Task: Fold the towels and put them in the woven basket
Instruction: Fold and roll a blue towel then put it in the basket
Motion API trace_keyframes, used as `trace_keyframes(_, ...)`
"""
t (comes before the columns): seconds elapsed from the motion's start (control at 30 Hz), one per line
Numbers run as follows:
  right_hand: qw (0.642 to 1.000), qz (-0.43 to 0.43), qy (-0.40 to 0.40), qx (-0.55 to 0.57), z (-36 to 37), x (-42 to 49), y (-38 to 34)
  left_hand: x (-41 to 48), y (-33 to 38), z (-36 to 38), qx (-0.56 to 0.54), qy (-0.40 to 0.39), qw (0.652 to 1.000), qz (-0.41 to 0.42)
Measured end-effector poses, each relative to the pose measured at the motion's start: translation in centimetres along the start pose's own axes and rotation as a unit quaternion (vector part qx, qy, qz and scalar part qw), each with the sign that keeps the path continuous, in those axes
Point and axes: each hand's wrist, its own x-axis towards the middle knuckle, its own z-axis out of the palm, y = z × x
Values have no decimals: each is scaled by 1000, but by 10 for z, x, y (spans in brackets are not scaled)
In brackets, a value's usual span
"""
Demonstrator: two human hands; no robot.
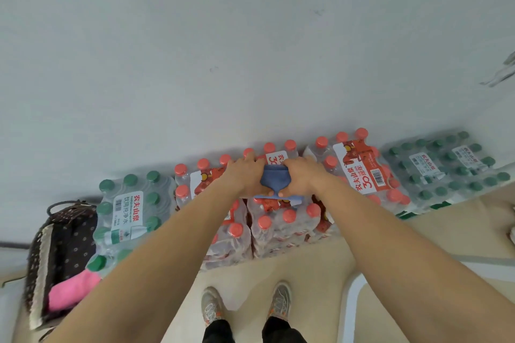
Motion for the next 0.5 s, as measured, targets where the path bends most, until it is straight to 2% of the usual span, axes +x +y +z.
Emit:
trace_keyframes(0.17, 999, 5, -20, -39, -5, -4, -9, -17, 0, 4, -3, 41, 999, -13)
trace_keyframes(0.3, 999, -40, 18, 3, -8, -17, -26, -37, -8, 0, -22, 81, 996, -27)
trace_keyframes(0.5, 991, -95, 21, 94, -16, -39, -91, -93, -58, -3, -167, 57, 982, -65)
